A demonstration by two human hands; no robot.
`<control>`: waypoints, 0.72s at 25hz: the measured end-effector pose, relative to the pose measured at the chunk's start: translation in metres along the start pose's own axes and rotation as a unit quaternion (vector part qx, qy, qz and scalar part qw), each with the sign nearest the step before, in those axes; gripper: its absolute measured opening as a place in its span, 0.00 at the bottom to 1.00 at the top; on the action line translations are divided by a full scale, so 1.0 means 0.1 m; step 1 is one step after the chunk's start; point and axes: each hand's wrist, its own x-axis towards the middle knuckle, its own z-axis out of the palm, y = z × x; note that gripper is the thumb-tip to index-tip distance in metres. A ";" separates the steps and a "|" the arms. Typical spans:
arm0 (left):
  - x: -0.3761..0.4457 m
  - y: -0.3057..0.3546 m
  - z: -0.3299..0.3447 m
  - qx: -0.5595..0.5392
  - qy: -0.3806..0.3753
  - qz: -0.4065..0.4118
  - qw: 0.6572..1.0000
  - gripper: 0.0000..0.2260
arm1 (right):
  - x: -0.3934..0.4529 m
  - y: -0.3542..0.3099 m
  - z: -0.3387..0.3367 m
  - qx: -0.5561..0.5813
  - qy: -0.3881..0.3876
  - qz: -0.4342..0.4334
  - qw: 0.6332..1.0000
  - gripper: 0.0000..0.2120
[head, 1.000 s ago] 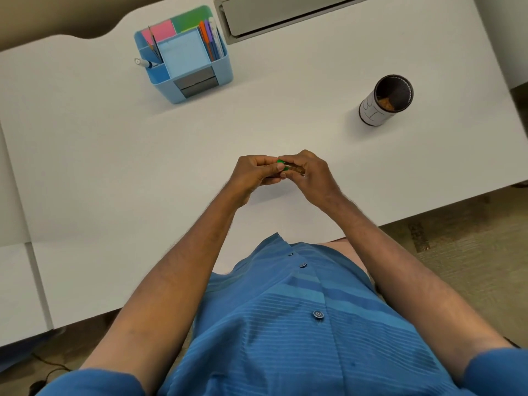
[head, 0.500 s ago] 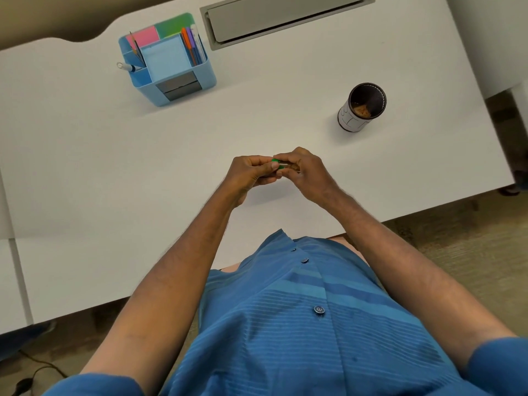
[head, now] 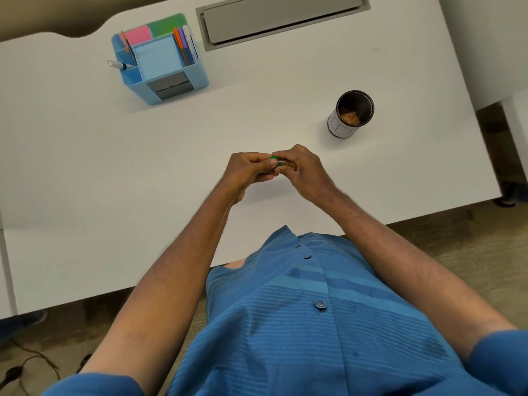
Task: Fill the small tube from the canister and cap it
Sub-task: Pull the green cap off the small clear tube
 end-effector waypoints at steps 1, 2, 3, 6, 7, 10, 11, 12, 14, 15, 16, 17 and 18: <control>0.01 0.01 0.03 0.002 0.010 0.005 1.000 0.11 | 0.00 0.01 0.00 -0.001 0.008 0.002 1.000 0.16; 0.02 0.02 0.05 0.004 0.016 0.009 1.000 0.10 | 0.00 0.01 -0.01 0.001 0.012 0.004 1.000 0.17; 0.03 0.02 0.07 0.003 0.018 0.010 1.000 0.10 | 0.02 0.02 -0.04 0.005 0.008 0.004 1.000 0.17; 0.04 0.03 0.06 -0.009 0.009 -0.002 1.000 0.12 | 0.07 0.08 -0.13 0.018 -0.029 0.001 0.999 0.17; 0.04 0.03 0.05 -0.014 0.006 -0.006 1.000 0.12 | 0.08 0.09 -0.15 0.020 -0.036 0.002 0.999 0.17; 0.05 0.06 0.02 -0.038 -0.008 -0.019 0.999 0.12 | 0.07 0.10 -0.14 0.038 -0.024 0.004 0.999 0.16; 0.05 0.07 0.02 -0.052 -0.015 -0.026 0.998 0.11 | 0.07 0.11 -0.13 0.058 -0.016 0.008 0.998 0.16; 0.06 0.08 0.01 -0.067 -0.020 -0.032 0.997 0.10 | 0.07 0.11 -0.12 0.085 -0.010 0.018 0.996 0.16; 0.09 0.10 -0.01 -0.093 -0.023 -0.041 0.995 0.10 | 0.08 0.12 -0.12 0.146 0.000 0.048 0.988 0.15; 0.11 0.10 -0.01 -0.104 -0.023 -0.044 0.993 0.10 | 0.09 0.13 -0.14 0.180 0.004 0.065 0.982 0.15; 0.13 0.10 -0.02 -0.113 -0.023 -0.048 0.992 0.11 | 0.11 0.14 -0.16 0.214 0.009 0.080 0.973 0.15; 0.14 0.09 -0.03 -0.119 -0.023 -0.050 0.991 0.11 | 0.12 0.14 -0.19 0.247 0.016 0.093 0.964 0.15; 0.16 0.09 -0.04 -0.123 -0.023 -0.050 0.991 0.11 | 0.13 0.15 -0.22 0.276 0.026 0.104 0.955 0.15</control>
